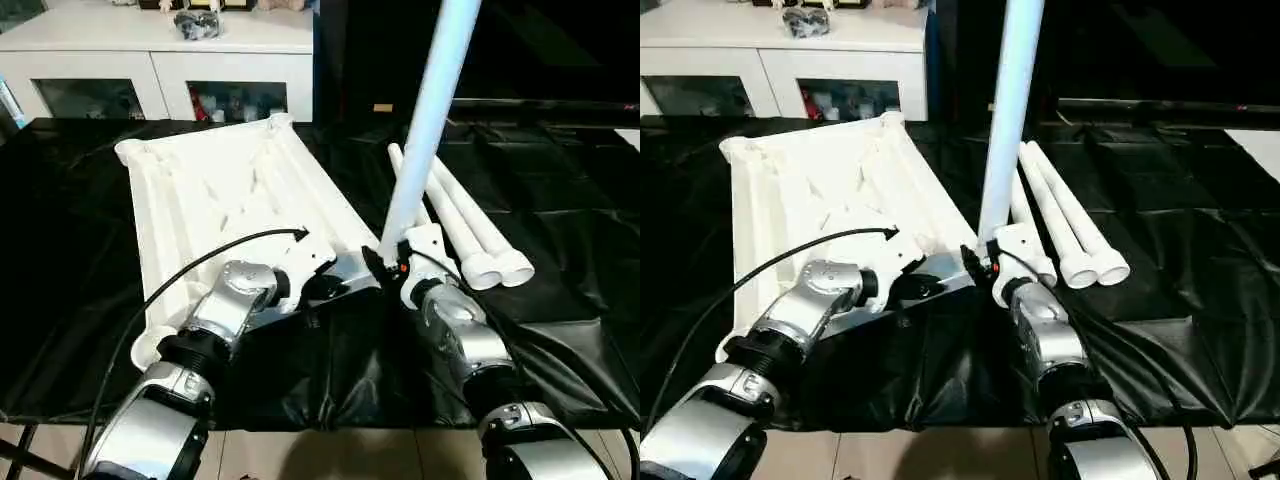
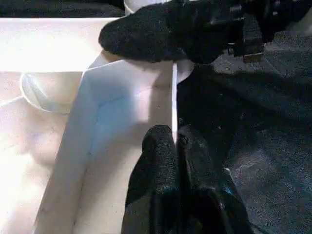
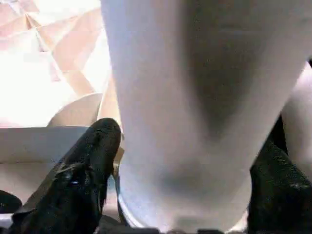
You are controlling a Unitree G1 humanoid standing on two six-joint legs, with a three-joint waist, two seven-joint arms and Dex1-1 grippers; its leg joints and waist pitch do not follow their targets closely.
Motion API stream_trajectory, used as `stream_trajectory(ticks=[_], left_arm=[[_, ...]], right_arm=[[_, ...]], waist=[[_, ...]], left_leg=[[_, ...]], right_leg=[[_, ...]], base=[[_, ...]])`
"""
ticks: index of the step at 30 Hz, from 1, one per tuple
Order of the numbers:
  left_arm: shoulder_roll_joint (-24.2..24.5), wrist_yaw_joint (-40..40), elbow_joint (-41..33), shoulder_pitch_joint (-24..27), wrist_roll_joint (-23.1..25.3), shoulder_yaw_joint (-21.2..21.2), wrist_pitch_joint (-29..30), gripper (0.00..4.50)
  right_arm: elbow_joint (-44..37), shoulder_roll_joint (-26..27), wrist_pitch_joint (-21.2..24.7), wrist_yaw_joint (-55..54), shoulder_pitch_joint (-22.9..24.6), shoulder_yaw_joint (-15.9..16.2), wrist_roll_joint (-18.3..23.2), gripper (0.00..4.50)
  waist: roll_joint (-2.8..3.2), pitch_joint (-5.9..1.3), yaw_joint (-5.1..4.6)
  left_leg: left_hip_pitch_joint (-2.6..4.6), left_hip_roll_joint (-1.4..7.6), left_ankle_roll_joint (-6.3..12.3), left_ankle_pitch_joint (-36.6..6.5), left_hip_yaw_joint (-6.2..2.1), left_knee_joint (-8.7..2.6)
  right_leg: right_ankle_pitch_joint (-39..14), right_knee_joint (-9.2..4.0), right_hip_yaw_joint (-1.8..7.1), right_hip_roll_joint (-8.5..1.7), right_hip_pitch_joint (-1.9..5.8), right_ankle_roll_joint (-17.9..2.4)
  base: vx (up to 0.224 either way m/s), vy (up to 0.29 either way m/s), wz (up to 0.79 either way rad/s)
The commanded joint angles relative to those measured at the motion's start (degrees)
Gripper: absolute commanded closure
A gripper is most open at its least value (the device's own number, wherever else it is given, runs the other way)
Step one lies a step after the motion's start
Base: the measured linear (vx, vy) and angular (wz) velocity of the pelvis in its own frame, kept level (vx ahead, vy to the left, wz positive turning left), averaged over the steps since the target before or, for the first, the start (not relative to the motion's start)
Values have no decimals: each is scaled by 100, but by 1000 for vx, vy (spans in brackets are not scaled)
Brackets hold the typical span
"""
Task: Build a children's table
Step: Rotate leg to tighten
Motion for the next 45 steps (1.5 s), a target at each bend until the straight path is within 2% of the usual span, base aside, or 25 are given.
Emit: stream_trajectory(ticks=[1, 3, 6, 7, 8, 9, 11, 13, 16, 18, 19, 21, 24, 27, 29, 30, 34, 37, 38, 40, 41, 42, 43, 45], left_arm=[[-164, -279, -195, 90, -161, -181, -357, 450], [135, -780, -329, 205, -297, -162, -563, 450], [400, -1248, -458, 302, -458, -122, -610, 450], [488, -1410, -484, 323, -503, -116, -637, 450], [543, -1517, -499, 336, -530, -115, -669, 450], [653, -1690, -510, 351, -534, -139, -747, 450], [820, -1988, -518, 364, -576, -148, -778, 450], [931, -2333, -532, 372, -692, -132, -837, 450], [1021, -2650, -562, 361, -814, -117, -660, 450], [1106, -2874, -522, 328, -845, -144, -688, 450], [1160, -3016, -493, 298, -851, -163, -719, 450], [1189, -3071, -475, 276, -833, -182, -742, 450], [1222, -3190, -402, 214, -819, -214, -795, 450], [1234, -3240, -376, 192, -805, -236, -801, 450], [1222, -3202, -348, 169, -774, -232, -802, 450], [1201, -3155, -340, 164, -770, -217, -786, 450], [1038, -2437, -144, 55, -533, -156, -685, 450], [832, -1815, -52, -49, -461, -40, -462, 450], [639, -1337, -31, -121, -397, 18, -299, 450], [480, -990, -23, -168, -346, 48, -226, 450], [430, -890, -18, -180, -337, 61, -199, 450], [249, -561, 0, -220, -314, 96, -109, 450], [93, -322, -7, -238, -280, 92, -67, 450], [-108, 41, 34, -278, -196, 63, -30, 450]], right_arm=[[127, 138, 89, 571, 44, 298, 78, 55], [-123, -187, 109, 1325, 146, 402, 198, 47], [-328, -511, 126, 2113, 238, 501, 245, 47], [-400, -631, 120, 2396, 274, 556, 247, 47], [-448, -706, 117, 2579, 298, 594, 250, 47], [-543, -854, 113, 2923, 346, 692, 248, 47], [-721, -1127, 138, 3516, 429, 886, 227, 47], [-884, -1321, 213, 3987, 483, 1004, 280, 47], [-1050, -1483, 390, 4425, 509, 1090, 371, 47], [-1181, -1601, 515, 4803, 523, 1166, 429, 47], [-1264, -1684, 599, 5033, 524, 1239, 460, 73], [-1316, -1735, 626, 5165, 528, 1296, 469, 73], [-1400, -1768, 694, 5300, 525, 1362, 476, 109], [-1429, -1743, 722, 5322, 532, 1372, 477, 127], [-1502, -1681, 767, 5269, 576, 1362, 487, 136], [-1532, -1650, 789, 5223, 608, 1340, 513, 158], [-1457, -1390, 846, 4563, 679, 1132, 561, 174], [-1279, -1172, 867, 3852, 670, 979, 465, 177], [-1038, -985, 750, 3122, 626, 892, 270, 177], [-821, -828, 665, 2499, 571, 816, 115, 178], [-759, -777, 648, 2331, 551, 788, 92, 178], [-536, -576, 599, 1710, 469, 676, 18, 178], [-347, -389, 625, 1143, 371, 583, -29, 178], [-80, -143, 631, 391, 211, 474, -96, 178]], waist=[[-47, -294, 15], [-46, -284, 33], [-70, -289, 123], [-75, -295, 139], [-72, -313, 168], [-75, -338, 184], [-74, -352, 227], [-73, -354, 264], [-70, -353, 292], [-71, -338, 298], [-64, -333, 307], [-65, -334, 310], [-61, -333, 318], [-62, -353, 330], [-59, -357, 332], [-63, -362, 337], [-62, -348, 354], [-68, -299, 324], [-69, -293, 318], [-67, -248, 249], [-82, -239, 212], [-71, -239, 189], [-73, -241, 142], [-72, -249, 111]], left_leg=[[15, 557, 213, -1505, -319, -455], [-13, 544, 369, -1325, -286, -431], [-12, 527, 477, -1149, -248, -383], [-54, 522, 512, -990, -237, -377], [-57, 525, 540, -906, -237, -368], [-80, 541, 609, -677, -234, -353], [-77, 543, 744, -498, -218, -322], [-79, 542, 803, -467, -214, -316], [-70, 574, 812, -447, -225, -324], [-60, 574, 717, -591, -223, -331], [-57, 564, 680, -654, -220, -331], [-51, 572, 636, -695, -224, -337], [-36, 571, 589, -716, -222, -339], [-50, 579, 560, -609, -229, -334], [-48, 582, 568, -585, -233, -333], [-49, 578, 580, -549, -228, -325], [-42, 577, 532, -618, -229, -335], [-1, 561, 287, -1006, -244, -360], [2, 555, 258, -1050, -252, -366], [40, 551, 97, -1330, -277, -396], [66, 519, 46, -1533, -290, -390], [47, 522, 29, -1521, -305, -402], [65, 525, -4, -1585, -312, -414], [80, 527, -28, -1614, -324, -413]], right_leg=[[-2039, -432, 491, -769, 109, -767], [-1815, -400, 485, -754, 112, -894], [-1855, -393, 499, -748, 119, -892], [-1709, -339, 498, -723, 126, -908], [-1604, -318, 484, -723, 145, -912], [-1266, -253, 476, -706, 155, -951], [-835, -199, 463, -679, 140, -1007], [-794, -190, 458, -678, 140, -1008], [-787, -179, 455, -673, 123, -1031], [-1016, -211, 453, -687, 119, -1046], [-1158, -230, 455, -688, 121, -1007], [-1243, -236, 457, -682, 119, -965], [-1258, -243, 458, -677, 102, -968], [-1025, -205, 461, -693, 123, -1024], [-950, -193, 457, -691, 122, -1043], [-883, -189, 460, -694, 126, -1055], [-1020, -219, 457, -695, 115, -1027], [-1913, -338, 456, -724, 95, -857], [-2059, -355, 453, -729, 98, -825], [-2548, -426, 443, -728, 55, -728], [-2953, -489, 417, -741, 68, -606], [-3050, -496, 422, -749, 85, -534], [-3070, -521, 412, -737, 65, -511], [-3015, -518, 416, -735, 54, -520]], base=[[0, 0, 0], [0, 0, 0], [0, 0, 0], [0, 0, 0], [0, 0, 0], [0, 0, 0], [0, 0, 0], [0, 0, 0], [0, 0, 0], [0, 0, 0], [0, 0, 0], [0, 0, 0], [0, 0, 0], [0, 0, 0], [0, 0, 0], [0, 0, 0], [0, 0, 0], [0, 0, 0], [0, 0, 0], [0, 0, 0], [0, 0, 0], [0, 0, 0], [0, 0, 0], [0, 0, 0]])
